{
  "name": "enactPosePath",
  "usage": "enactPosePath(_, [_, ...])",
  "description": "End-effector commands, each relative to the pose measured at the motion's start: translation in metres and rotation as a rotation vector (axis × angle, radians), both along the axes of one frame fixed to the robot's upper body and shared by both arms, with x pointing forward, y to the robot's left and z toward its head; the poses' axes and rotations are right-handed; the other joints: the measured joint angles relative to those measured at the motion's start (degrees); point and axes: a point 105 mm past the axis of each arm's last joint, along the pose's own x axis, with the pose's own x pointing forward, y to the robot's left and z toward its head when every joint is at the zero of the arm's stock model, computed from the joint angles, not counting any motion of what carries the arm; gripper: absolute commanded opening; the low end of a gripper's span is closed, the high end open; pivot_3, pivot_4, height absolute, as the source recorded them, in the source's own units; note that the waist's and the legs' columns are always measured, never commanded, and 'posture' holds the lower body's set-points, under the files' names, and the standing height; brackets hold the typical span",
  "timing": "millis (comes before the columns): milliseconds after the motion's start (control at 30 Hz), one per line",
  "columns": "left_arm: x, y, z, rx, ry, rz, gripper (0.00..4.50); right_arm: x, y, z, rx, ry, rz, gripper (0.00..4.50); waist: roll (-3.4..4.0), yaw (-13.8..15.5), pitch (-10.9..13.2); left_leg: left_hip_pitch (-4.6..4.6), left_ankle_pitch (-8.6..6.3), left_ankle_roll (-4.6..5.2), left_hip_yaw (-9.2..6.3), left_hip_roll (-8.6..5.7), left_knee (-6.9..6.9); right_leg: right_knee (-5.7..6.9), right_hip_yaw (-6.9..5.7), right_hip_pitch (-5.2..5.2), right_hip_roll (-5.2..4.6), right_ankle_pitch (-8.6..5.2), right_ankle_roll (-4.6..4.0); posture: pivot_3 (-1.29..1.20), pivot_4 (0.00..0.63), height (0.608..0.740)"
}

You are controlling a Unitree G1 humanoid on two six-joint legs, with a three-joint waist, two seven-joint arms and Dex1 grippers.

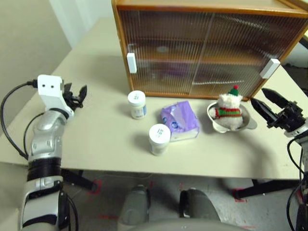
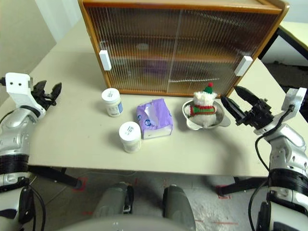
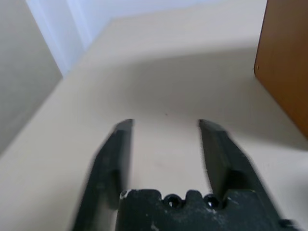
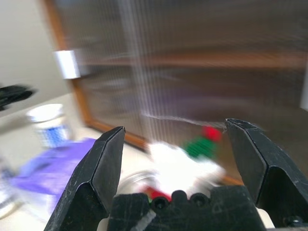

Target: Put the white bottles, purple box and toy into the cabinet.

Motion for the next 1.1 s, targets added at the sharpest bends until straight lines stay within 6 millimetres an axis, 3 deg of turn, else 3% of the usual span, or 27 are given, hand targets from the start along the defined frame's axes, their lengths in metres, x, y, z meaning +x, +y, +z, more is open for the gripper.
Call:
enactPosePath(33, [-0.003, -0.016, 0.019, -0.014, -0.043, -0.069, 1.17, -0.003, 0.025, 0.006, -0.006, 0.0, 0.091, 4.5, -0.03, 0.53, 0.42, 0.0, 0.0, 0.0, 0.01, 0.0, 0.01, -0.01, 0.02, 0.0, -0.02, -0.19, -0.33, 0.15, 0.102, 0.74])
enactPosePath(133, [-0.006, -0.031, 0.034, -0.047, -0.077, -0.128, 0.04, -0.005, 0.038, 0.017, 0.005, -0.03, 0.119, 4.5, 0.0, 0.83, 0.66, -0.02, 0.0, 0.0, 0.03, -0.01, 0.01, 0.0, 0.04, -0.01, -0.02, -0.39, -0.66, 0.14, 0.084, 0.74])
enactPosePath(233, [-0.002, -0.054, 0.038, -0.024, -0.07, -0.213, 0.04, -0.007, 0.046, 0.017, -0.035, -0.032, 0.145, 4.5, -0.01, 0.98, 0.65, -0.05, 0.0, 0.0, 0.03, -0.03, -0.02, -0.01, -0.02, -0.02, 0.01, 0.01, 0.15, 0.14, 0.068, 0.74])
enactPosePath(367, [0.006, -0.074, 0.039, 0.013, -0.064, -0.271, 0.04, -0.008, 0.05, 0.025, -0.038, -0.061, 0.158, 4.5, -0.03, 1.12, 0.64, -0.14, 0.0, 0.0, -0.02, -0.07, -0.02, -0.05, -0.11, -0.03, 0.02, -0.05, 0.18, 0.14, 0.053, 0.74])
enactPosePath(667, [0.02, -0.09, 0.045, 0.066, -0.127, -0.297, 0.04, -0.002, 0.066, 0.029, -0.036, -0.099, 0.184, 4.5, -0.08, 0.66, 0.59, -0.15, 0.0, 0.01, 0.01, -0.03, 0.02, -0.08, -0.08, -0.05, 0.14, 0.06, 0.22, 0.12, 0.033, 0.74])
enactPosePath(900, [0.028, -0.111, 0.041, 0.076, -0.134, -0.362, 0.04, -0.001, 0.065, 0.032, -0.048, -0.108, 0.18, 4.5, -0.13, 0.77, 0.56, -0.28, 0.01, 0.02, 0.02, -0.07, 0.15, -0.1, -0.11, -0.05, 0.12, 0.1, 0.28, 0.1, 0.036, 0.74])
enactPosePath(1100, [0.036, -0.124, 0.047, -0.02, -0.148, -0.4, 0.04, 0.001, 0.068, 0.029, -0.046, -0.11, 0.175, 4.5, -0.14, 0.71, 0.55, -0.29, 0.01, 0.02, 0.02, -0.06, 0.21, -0.08, -0.13, -0.05, 0.14, 0.12, 0.27, 0.1, 0.034, 0.74])
